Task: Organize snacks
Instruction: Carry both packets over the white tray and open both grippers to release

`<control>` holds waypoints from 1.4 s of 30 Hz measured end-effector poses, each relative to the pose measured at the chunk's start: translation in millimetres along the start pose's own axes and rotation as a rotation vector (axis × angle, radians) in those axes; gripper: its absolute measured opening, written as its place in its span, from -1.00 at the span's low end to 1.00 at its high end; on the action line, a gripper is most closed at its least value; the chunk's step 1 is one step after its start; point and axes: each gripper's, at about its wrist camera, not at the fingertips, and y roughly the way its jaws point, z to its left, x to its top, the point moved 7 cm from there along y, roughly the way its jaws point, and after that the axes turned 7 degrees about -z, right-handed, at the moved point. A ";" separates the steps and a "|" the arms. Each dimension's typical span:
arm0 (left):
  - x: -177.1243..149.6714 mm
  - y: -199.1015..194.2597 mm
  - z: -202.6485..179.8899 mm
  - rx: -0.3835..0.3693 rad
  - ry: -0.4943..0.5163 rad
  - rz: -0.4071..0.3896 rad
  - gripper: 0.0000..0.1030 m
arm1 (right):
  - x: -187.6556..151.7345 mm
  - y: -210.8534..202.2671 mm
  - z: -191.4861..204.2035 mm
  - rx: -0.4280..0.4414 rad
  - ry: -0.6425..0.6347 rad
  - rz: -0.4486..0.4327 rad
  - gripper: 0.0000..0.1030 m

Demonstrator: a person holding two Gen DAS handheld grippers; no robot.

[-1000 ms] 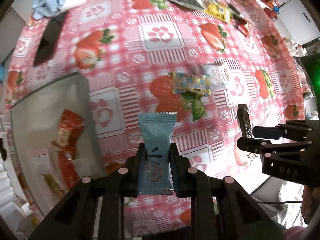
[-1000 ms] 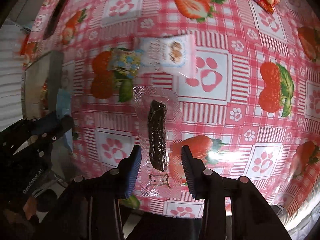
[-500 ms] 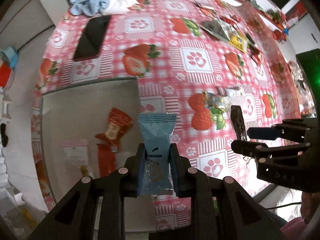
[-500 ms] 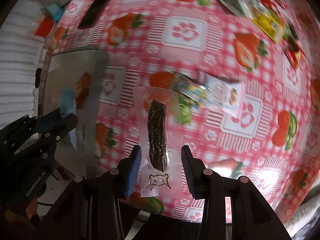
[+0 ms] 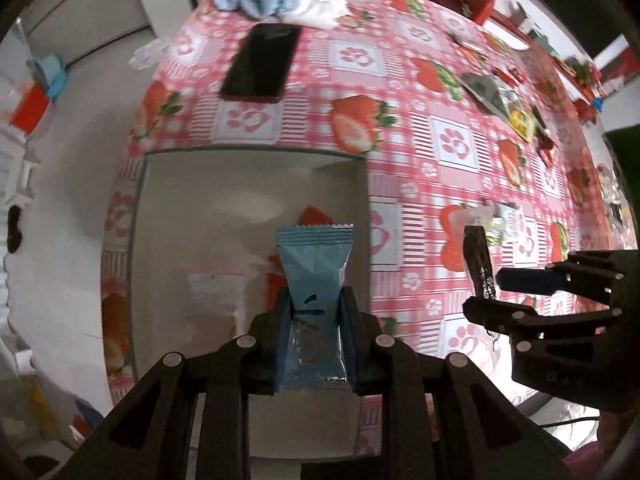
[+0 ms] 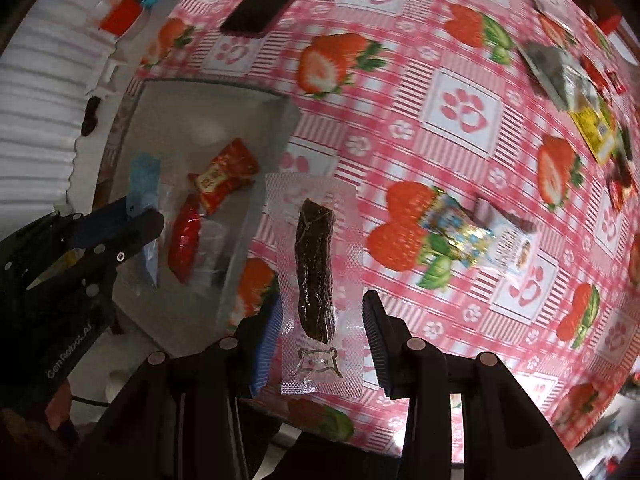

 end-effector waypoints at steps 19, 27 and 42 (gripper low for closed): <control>-38.9 14.2 70.0 0.085 -0.095 0.089 -0.50 | 35.4 50.9 100.4 0.073 -0.119 0.060 -0.17; -47.2 16.5 72.4 0.100 -0.078 0.110 -0.43 | 43.6 74.6 127.5 0.079 -0.128 0.094 -0.14; -37.1 7.6 59.7 0.149 -0.031 0.073 0.51 | 42.8 62.7 107.2 0.077 -0.063 0.056 0.51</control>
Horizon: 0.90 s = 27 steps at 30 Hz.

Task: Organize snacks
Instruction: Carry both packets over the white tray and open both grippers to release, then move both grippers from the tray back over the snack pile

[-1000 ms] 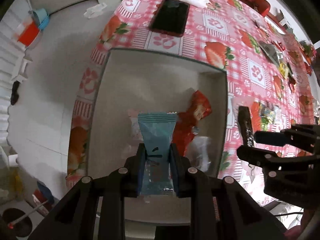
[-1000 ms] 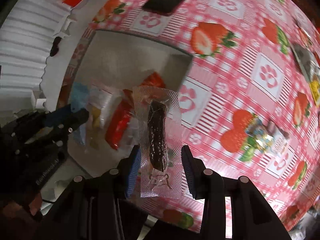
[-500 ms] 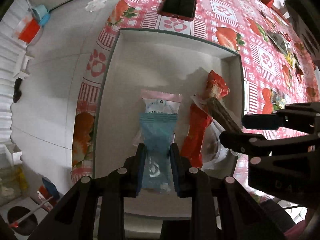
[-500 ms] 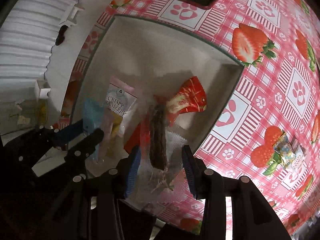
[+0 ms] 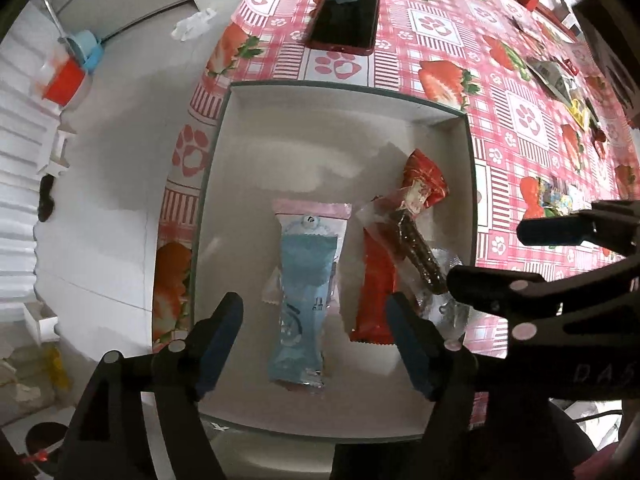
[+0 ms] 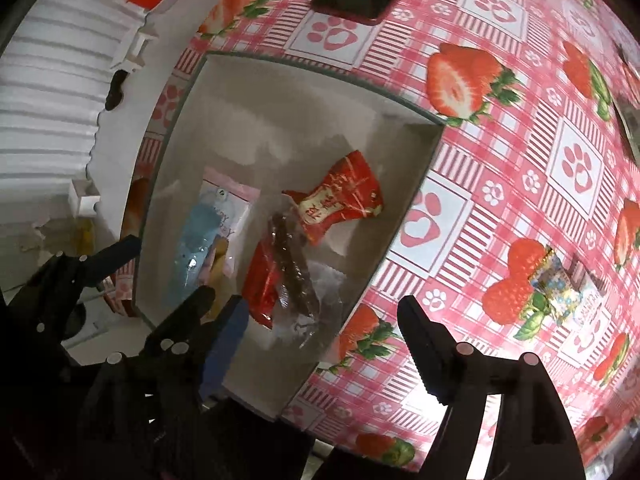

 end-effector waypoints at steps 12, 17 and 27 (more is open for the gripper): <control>7.7 -2.0 -26.8 0.008 0.059 -0.001 0.53 | -24.7 -15.3 -61.1 -0.028 0.150 -0.022 0.99; 12.1 -2.4 -49.3 0.004 0.110 0.000 0.53 | -41.6 -16.9 -99.2 -0.047 0.258 -0.012 0.99; 21.0 -1.3 -110.2 -0.035 0.234 0.002 0.53 | -93.9 -23.5 -172.6 -0.061 0.447 -0.010 0.99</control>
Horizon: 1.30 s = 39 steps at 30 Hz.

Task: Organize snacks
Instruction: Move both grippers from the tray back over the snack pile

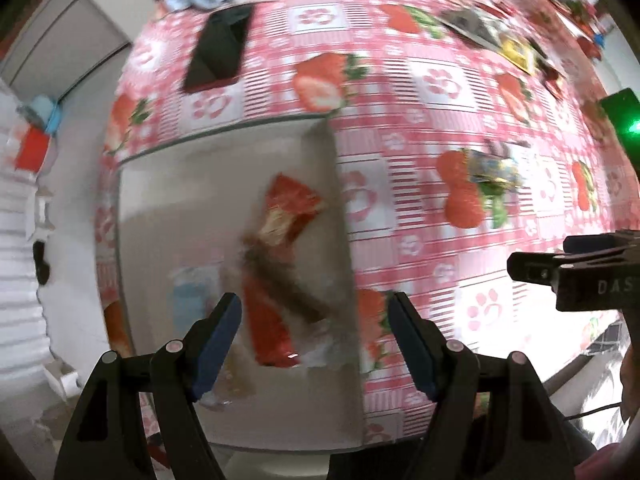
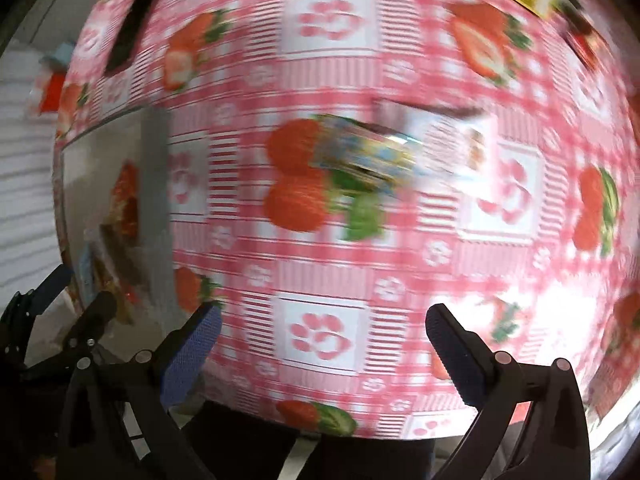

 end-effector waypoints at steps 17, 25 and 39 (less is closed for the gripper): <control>88.9 60.7 -106.9 -0.165 -0.252 0.151 0.53 | -43.3 -10.4 -165.2 -0.035 0.207 -0.003 0.99; 118.2 96.4 -117.8 -0.070 -0.306 0.149 0.53 | -69.5 -21.7 -215.8 -0.039 0.213 -0.011 0.99; 73.5 92.4 -91.9 -0.024 -0.079 0.119 0.54 | -23.2 -31.1 -165.4 -0.231 -0.508 -0.129 0.99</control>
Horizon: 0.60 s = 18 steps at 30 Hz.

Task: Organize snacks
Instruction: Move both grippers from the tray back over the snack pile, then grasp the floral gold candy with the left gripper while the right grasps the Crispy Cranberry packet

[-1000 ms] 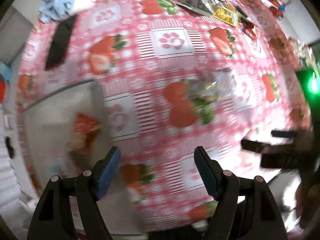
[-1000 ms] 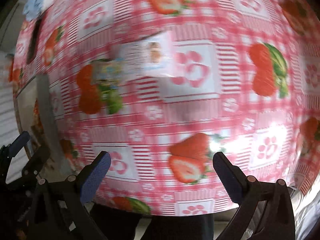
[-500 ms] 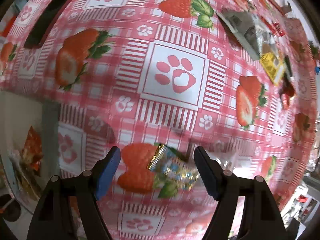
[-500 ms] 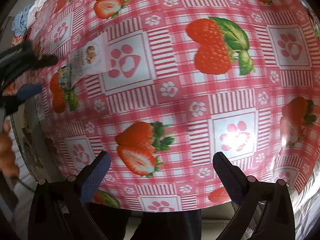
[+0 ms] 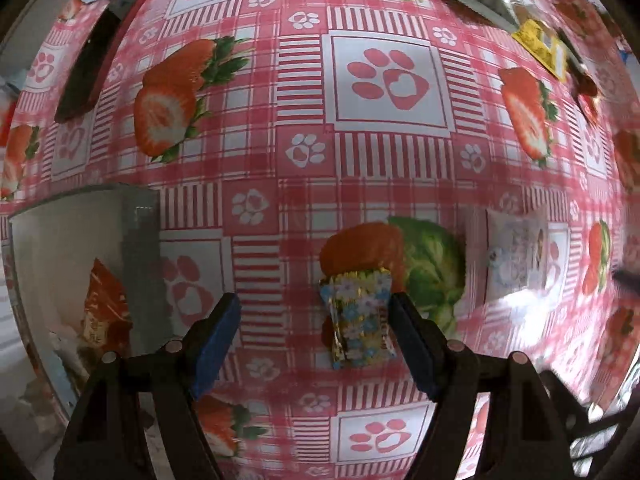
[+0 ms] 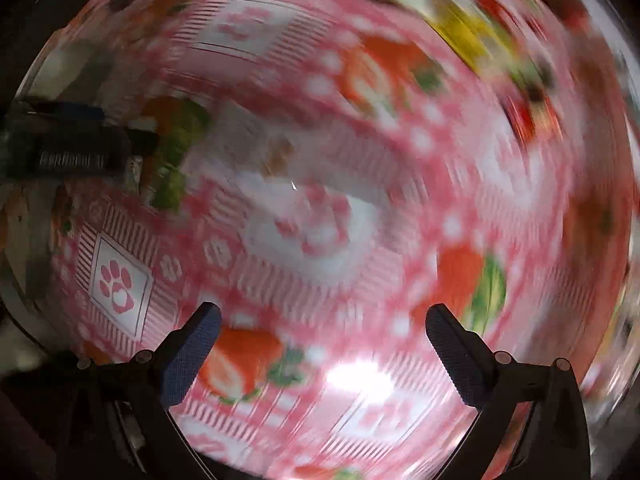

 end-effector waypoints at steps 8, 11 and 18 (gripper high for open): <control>-27.1 -14.1 20.6 -0.033 -0.024 -0.014 0.54 | 39.3 17.0 22.5 -0.031 -0.370 -0.048 0.99; -40.8 -15.7 35.7 -0.034 -0.042 -0.009 0.54 | 44.5 23.9 27.9 -0.005 -0.418 -0.042 0.99; -56.0 -16.1 39.6 -0.033 -0.043 -0.004 0.54 | 39.9 25.7 35.6 0.070 -0.364 0.012 0.42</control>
